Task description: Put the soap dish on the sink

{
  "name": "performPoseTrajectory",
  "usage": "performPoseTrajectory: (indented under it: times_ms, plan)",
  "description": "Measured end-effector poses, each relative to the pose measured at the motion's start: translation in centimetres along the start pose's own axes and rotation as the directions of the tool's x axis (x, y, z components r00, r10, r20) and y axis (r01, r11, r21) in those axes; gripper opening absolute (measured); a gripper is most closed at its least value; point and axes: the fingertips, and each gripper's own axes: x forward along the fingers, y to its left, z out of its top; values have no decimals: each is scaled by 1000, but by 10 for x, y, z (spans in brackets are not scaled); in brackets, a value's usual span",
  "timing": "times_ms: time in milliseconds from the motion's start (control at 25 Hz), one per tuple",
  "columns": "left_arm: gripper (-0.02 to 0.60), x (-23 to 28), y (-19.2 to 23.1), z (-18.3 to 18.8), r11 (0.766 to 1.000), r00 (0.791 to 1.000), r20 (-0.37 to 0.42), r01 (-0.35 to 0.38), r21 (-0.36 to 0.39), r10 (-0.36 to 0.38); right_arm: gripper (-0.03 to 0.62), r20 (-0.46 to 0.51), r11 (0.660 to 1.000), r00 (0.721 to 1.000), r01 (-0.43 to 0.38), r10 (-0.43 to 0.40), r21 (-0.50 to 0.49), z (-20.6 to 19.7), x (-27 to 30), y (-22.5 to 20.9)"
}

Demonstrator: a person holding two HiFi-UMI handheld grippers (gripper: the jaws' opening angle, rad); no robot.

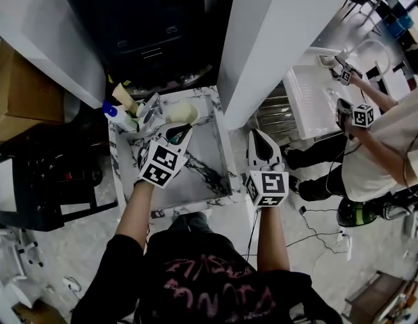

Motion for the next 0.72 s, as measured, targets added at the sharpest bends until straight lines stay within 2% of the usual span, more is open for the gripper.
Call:
performPoseTrajectory:
  times_ms: [160,320,560,720]
  plan:
    - [21,33,3,-13,996,996,-74,46,77,-41,14,-10,1000,1000,3,-3,0,-8,12,-9]
    - [21,68,8,-30,990,987,-144,93,102,-78,14,-32,1000,999,8,-8,5,-18,23,-17]
    - [21,109,10,-59,971,956,-263,175,160,-129,14,-75,999,997,29,-28,14,-39,29,-32]
    - [21,128,15,-77,956,935,-328,211,205,-136,14,-101,999,994,31,-30,12,-52,34,-34]
